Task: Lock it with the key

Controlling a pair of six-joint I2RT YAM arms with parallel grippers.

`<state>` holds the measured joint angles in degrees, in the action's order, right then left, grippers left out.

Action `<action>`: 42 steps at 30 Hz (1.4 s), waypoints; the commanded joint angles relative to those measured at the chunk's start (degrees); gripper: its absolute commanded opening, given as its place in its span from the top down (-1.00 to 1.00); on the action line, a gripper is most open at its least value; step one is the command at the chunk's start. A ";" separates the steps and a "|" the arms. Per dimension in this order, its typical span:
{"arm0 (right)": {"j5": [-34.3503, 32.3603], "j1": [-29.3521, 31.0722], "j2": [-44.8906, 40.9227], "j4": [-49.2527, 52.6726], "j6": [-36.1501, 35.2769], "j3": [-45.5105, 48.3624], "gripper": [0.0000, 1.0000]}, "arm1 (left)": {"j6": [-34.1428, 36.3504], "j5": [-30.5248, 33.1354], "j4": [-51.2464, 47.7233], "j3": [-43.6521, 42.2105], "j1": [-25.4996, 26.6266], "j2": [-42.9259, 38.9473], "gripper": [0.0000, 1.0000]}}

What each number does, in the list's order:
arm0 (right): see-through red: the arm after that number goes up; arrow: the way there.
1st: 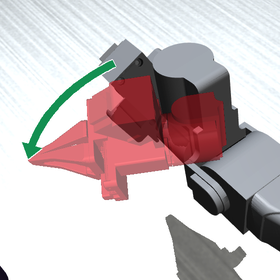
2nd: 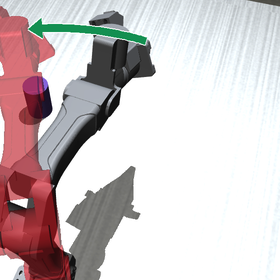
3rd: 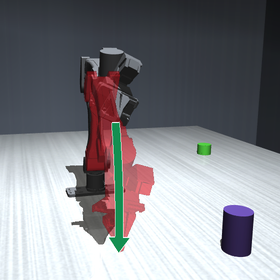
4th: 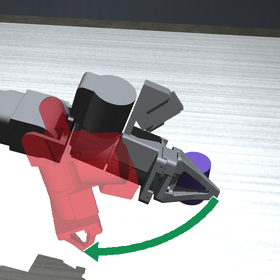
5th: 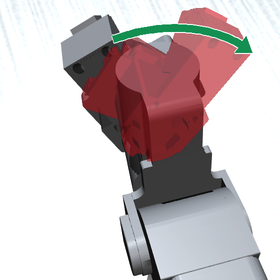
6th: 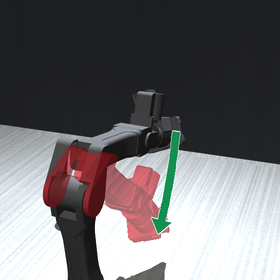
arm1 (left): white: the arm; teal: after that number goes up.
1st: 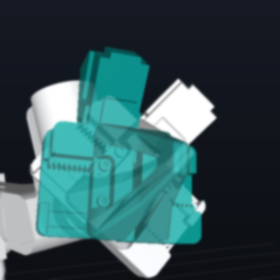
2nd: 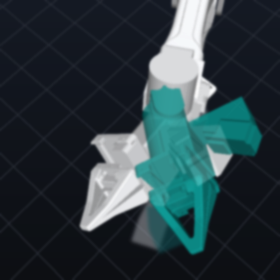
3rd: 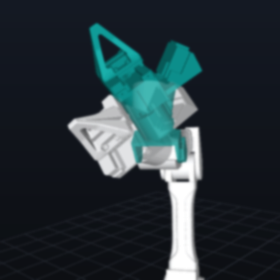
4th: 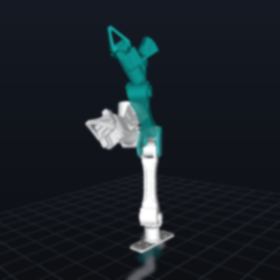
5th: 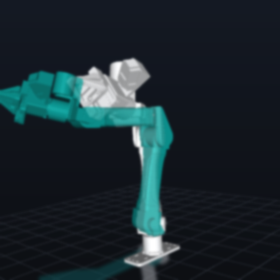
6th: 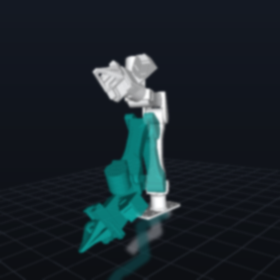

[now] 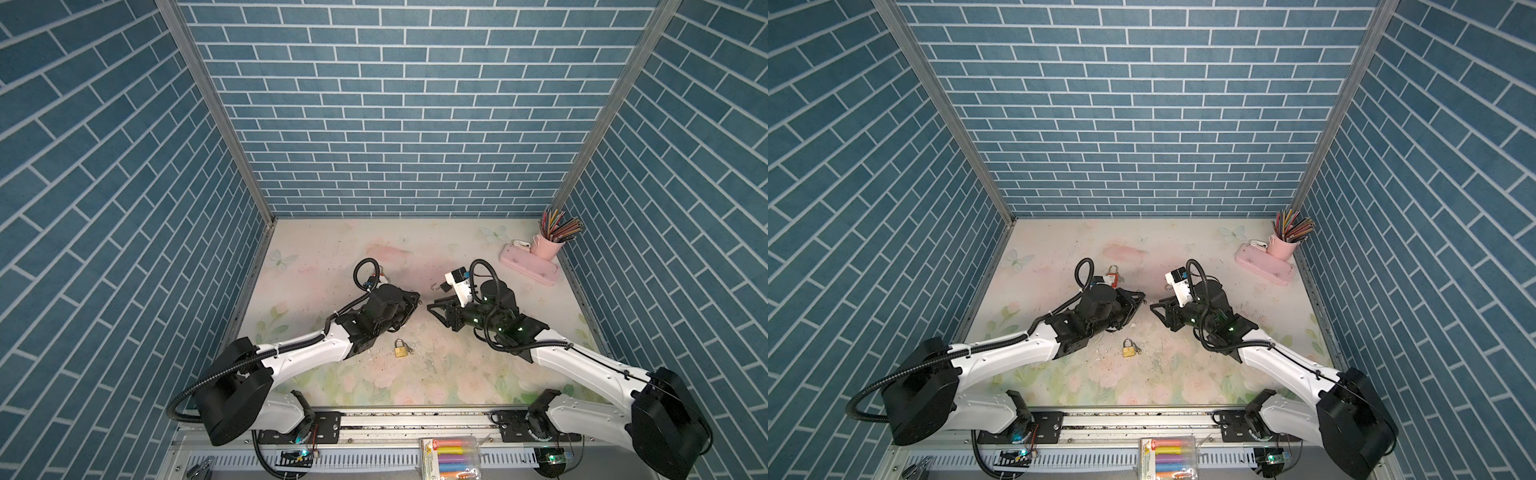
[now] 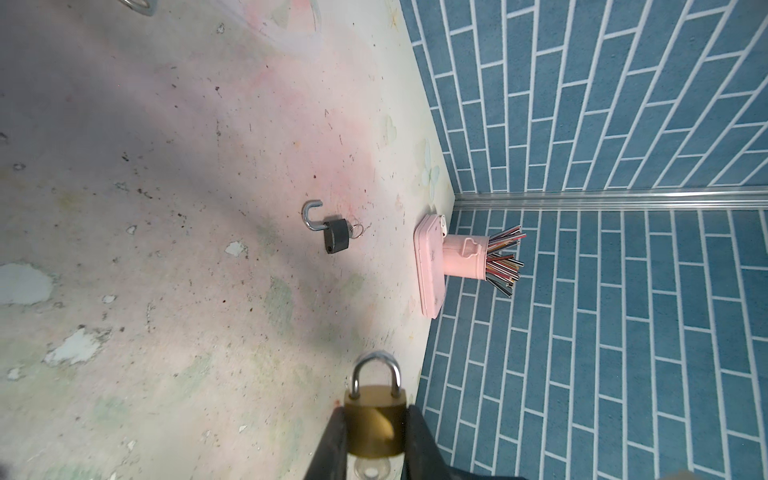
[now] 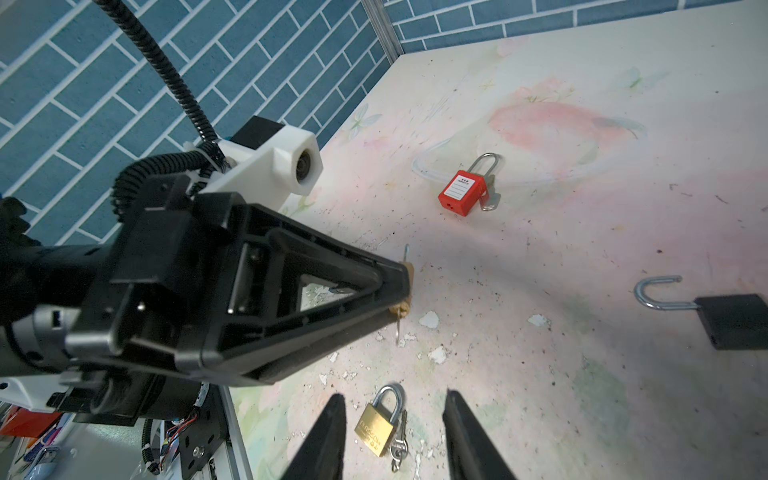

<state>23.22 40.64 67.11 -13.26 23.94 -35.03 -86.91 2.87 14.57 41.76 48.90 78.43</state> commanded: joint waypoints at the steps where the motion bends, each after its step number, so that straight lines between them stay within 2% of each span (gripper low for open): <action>1: 0.32 0.54 2.43 -3.56 -0.97 -2.07 0.22 | -0.73 0.17 0.04 0.96 -0.61 0.33 1.00; 20: 0.59 1.24 12.31 -5.63 -1.19 -6.27 0.40 | -0.76 -0.98 0.64 0.61 -1.38 0.23 1.00; 24: 1.30 1.32 13.37 -6.07 -0.98 -6.54 0.50 | -0.89 -1.20 0.93 0.56 -1.49 0.41 1.00; 37: 2.62 1.56 14.54 -6.56 -0.65 -6.92 1.00 | -0.71 -1.38 1.09 0.61 -1.87 0.76 1.00; 42: 3.58 1.71 14.41 -3.65 -0.91 -7.69 1.00 | 0.99 -0.07 -0.27 1.00 -3.00 0.50 1.00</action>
<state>25.23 41.98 81.19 -18.04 23.75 -40.84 -87.31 1.15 14.63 41.76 47.11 78.67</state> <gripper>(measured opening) 0.043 0.227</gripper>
